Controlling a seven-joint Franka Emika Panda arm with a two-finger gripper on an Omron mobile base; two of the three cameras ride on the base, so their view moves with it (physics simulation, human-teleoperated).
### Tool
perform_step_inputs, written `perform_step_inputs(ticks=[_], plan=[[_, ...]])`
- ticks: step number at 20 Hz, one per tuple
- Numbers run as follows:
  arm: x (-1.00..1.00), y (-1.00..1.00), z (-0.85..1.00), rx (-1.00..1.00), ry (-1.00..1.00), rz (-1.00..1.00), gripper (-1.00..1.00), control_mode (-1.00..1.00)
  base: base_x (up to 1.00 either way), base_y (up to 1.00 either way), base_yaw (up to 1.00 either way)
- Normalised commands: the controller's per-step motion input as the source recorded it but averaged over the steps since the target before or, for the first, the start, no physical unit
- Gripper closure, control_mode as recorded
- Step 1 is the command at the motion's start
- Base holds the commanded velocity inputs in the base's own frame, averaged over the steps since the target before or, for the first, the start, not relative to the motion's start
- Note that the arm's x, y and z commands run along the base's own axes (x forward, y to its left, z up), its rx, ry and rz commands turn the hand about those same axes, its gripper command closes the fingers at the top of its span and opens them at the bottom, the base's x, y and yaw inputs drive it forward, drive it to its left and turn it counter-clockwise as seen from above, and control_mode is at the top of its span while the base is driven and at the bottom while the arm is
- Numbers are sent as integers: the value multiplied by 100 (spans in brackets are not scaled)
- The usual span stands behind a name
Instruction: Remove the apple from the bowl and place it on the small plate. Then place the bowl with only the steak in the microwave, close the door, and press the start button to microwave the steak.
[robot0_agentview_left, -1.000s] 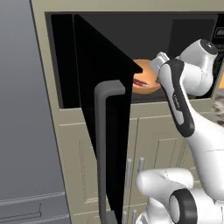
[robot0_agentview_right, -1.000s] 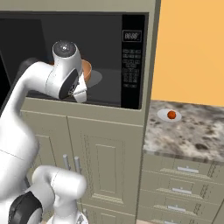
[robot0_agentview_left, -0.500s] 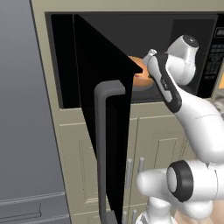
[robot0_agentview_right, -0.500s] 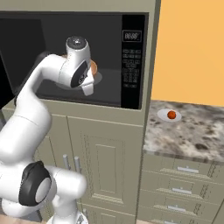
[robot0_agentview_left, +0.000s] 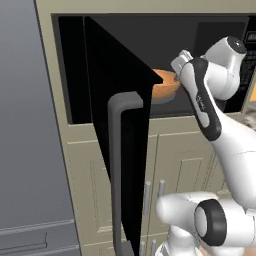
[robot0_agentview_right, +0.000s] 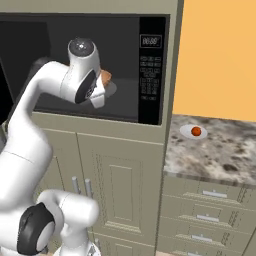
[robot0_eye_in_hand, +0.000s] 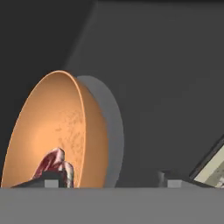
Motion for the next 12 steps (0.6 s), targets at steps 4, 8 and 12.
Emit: perform_step_inputs(ticks=[4,8,12], plan=[[-100,0,5,-20,-34,-6,-100,-100,0,0,0],[-50,13,-41,-64,-12,-2,-100,-100,0,0,0],[-52,8,-19,-52,-27,-3,-100,-100,0,0,0]])
